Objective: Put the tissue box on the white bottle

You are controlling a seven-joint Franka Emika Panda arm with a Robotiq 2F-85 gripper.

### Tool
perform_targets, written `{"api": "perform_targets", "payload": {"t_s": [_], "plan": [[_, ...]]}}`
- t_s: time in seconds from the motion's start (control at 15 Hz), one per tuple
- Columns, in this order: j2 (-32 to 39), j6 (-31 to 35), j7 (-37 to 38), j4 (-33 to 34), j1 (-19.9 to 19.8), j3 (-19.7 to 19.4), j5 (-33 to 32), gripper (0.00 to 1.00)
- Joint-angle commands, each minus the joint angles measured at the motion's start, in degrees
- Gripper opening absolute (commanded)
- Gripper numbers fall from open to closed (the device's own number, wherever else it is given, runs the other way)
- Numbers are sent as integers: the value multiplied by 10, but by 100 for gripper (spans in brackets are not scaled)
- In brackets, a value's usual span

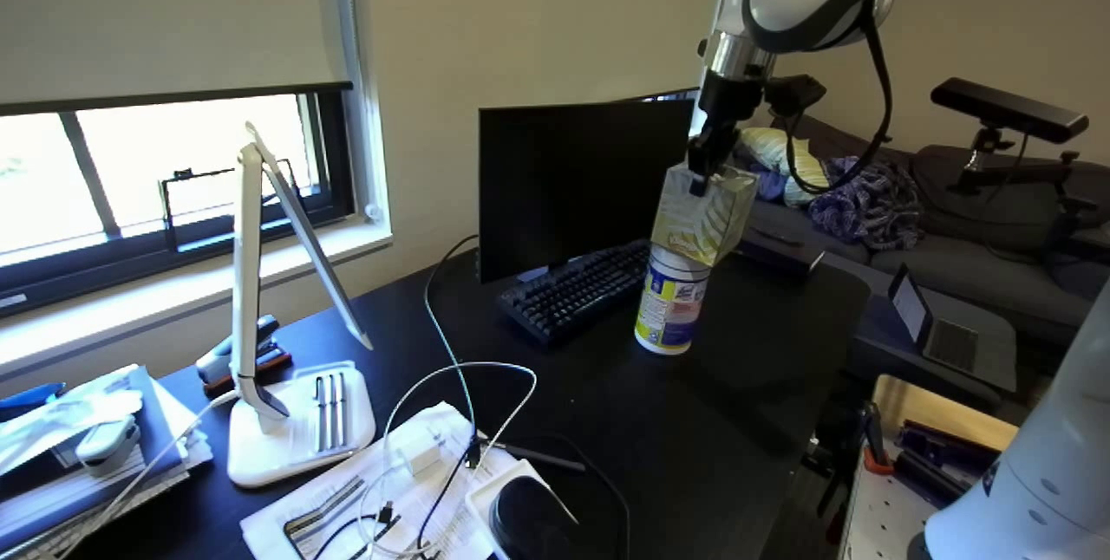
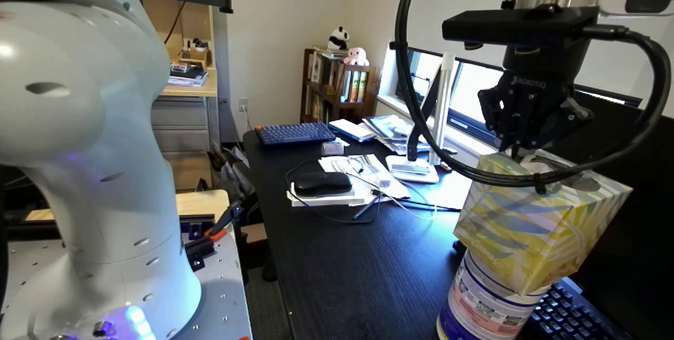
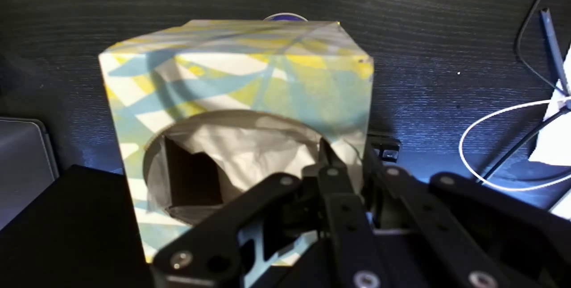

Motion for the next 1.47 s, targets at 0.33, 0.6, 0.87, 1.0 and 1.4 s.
{"api": "perform_targets", "payload": {"t_s": [0.33, 0.6, 0.87, 1.0, 1.4], "plan": [[29, -13, 13, 39, -6, 11, -13, 3], [32, -14, 18, 43, -7, 12, -16, 15], [36, -13, 24, 46, -7, 13, -14, 48], [36, -8, 22, 46, -7, 12, -14, 61], [2, -6, 24, 46, -4, 10, 4, 99]]}}
